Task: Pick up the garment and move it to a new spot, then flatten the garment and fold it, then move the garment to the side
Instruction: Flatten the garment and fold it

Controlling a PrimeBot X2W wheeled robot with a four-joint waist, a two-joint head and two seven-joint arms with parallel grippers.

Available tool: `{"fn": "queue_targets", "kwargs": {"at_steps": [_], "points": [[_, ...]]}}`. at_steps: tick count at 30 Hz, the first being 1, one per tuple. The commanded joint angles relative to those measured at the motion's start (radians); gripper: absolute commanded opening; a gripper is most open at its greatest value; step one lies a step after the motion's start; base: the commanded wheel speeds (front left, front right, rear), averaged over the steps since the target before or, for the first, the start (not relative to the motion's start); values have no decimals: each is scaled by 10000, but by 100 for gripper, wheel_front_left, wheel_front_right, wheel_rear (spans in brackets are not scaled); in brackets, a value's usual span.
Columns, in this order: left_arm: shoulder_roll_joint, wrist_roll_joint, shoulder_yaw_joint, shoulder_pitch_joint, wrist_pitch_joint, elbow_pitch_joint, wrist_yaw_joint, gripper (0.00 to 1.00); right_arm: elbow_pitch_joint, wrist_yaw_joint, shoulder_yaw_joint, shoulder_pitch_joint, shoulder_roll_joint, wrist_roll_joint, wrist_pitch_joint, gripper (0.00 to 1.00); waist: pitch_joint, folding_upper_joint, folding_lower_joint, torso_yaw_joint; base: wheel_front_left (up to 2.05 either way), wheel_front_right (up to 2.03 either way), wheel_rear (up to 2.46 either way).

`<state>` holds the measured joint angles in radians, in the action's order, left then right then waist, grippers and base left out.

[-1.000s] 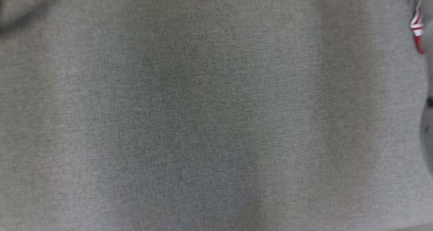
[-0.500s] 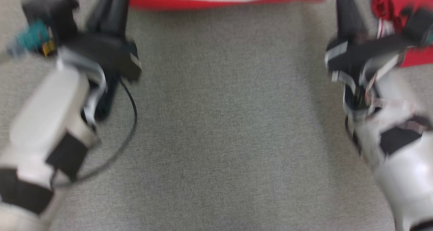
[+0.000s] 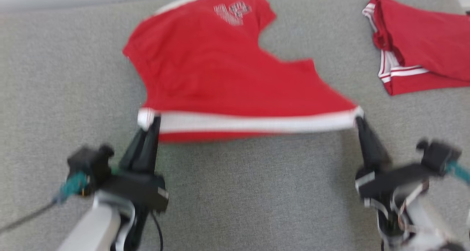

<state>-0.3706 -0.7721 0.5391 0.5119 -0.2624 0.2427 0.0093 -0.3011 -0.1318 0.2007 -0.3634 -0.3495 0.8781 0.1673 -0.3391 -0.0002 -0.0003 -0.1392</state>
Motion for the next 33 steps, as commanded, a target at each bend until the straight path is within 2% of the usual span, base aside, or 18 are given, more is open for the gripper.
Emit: {"fn": "queue_targets", "kwargs": {"at_steps": [1, 3, 8, 13, 16, 25, 33], "points": [[18, 84, -270, -647, -29, -198, 98, 0, 278, 29, -242, 702, 143, -134, -102, 0, 386, 2, 3, 20, 0, 0, 0], [95, 186, -523, -1305, -28, -415, 95, 0, 656, 29, -524, 1436, 296, -254, -285, 0, 532, 2, 3, 56, 0, 0, 0], [262, 739, -1129, -2945, -30, -742, -11, 0, 1904, 30, -1438, 3578, 1168, -574, -918, 0, 996, 2, 3, 293, 0, 0, 0], [466, 1019, -1527, -3861, -31, -834, -257, 0, 3028, 30, -2066, 5044, 2081, -977, -1561, 0, 1299, 2, 3, 528, 0, 0, 0], [622, 1259, -1610, -4108, -31, -769, -437, 0, 3568, 30, -2275, 5550, 2402, -1196, -1982, 0, 1423, 2, 3, 615, 0, 0, 0], [1219, 1691, -1827, -4081, -30, -787, -672, 0, 4335, 30, -3041, 5184, 2706, -1686, -2477, 0, 1585, 2, 3, 873, 0, 0, 0], [1722, 2084, -1864, -3368, -30, -745, -1043, 0, 4076, 30, -3403, 3725, 2211, -1992, -2649, 0, 1480, 2, 3, 1234, 0, 0, 0]]}}
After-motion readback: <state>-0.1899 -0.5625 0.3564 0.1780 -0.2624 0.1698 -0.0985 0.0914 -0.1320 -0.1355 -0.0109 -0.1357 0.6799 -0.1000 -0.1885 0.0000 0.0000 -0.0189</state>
